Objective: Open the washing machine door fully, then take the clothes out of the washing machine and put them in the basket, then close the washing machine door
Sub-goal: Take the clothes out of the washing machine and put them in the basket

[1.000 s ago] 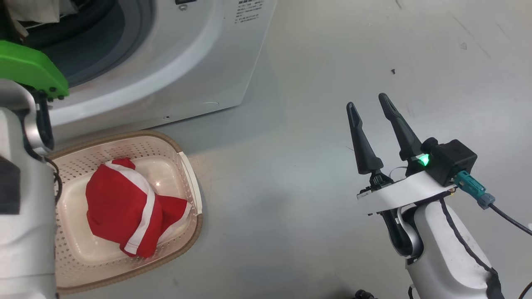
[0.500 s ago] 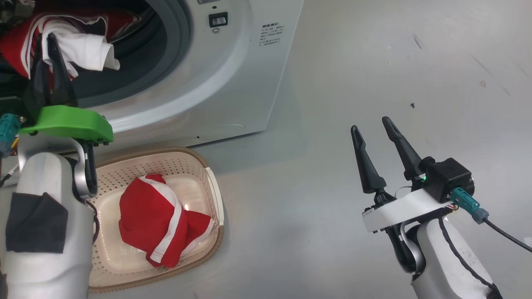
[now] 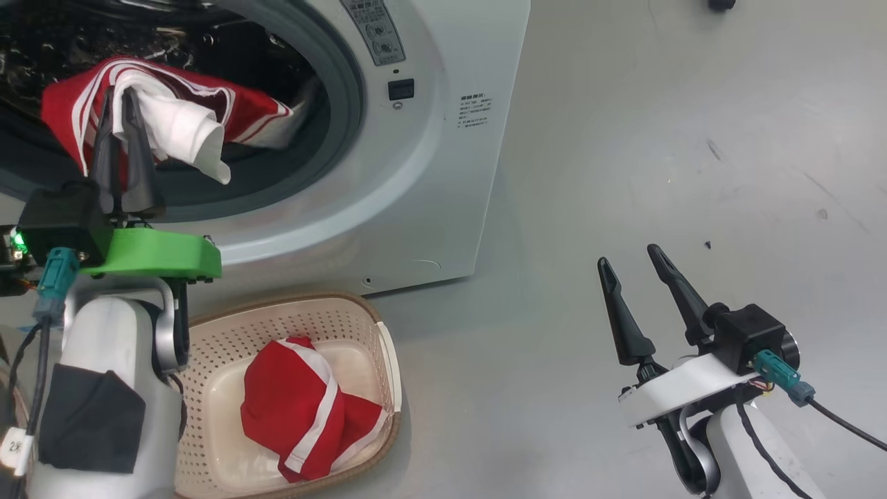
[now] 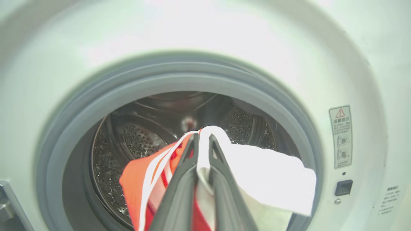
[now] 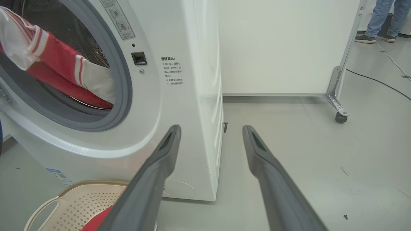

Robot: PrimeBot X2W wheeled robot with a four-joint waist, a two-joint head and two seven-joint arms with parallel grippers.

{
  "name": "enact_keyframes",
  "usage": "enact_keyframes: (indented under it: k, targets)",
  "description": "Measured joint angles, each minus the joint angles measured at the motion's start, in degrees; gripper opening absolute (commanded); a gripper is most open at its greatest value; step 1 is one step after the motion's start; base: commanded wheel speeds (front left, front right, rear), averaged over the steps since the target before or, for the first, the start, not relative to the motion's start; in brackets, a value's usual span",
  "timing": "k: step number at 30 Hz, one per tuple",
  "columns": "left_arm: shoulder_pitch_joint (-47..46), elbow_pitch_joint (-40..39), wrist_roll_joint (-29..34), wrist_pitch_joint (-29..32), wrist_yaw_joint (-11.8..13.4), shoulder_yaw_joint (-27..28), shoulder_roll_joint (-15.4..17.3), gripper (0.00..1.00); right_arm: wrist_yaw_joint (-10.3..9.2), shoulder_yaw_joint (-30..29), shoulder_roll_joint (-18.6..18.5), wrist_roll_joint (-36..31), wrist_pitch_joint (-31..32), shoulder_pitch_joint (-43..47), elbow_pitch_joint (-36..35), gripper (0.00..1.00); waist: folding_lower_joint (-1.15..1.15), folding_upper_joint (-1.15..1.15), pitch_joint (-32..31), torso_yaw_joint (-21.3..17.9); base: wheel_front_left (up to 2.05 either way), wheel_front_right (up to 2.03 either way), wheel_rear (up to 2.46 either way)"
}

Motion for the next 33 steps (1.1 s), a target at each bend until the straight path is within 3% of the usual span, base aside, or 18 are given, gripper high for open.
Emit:
enact_keyframes:
  k: [18, 33]
  targets:
    - [7.3, -14.4, 2.1, -0.2, 0.1, -1.5, -0.8, 0.00, -0.21, -0.3, 0.0, -1.3, 0.0, 4.1, 0.1, 1.00, 0.00, 0.00, -7.6, 3.3, 0.00, 0.00, 0.00]
    - [18.1, -19.1, 2.0, -0.2, 0.5, -1.8, -1.8, 0.00, -0.20, -0.6, 0.1, -1.8, 0.0, 5.5, -1.1, 1.00, 0.00, 0.00, -7.5, 4.0, 0.00, 0.00, 0.00]
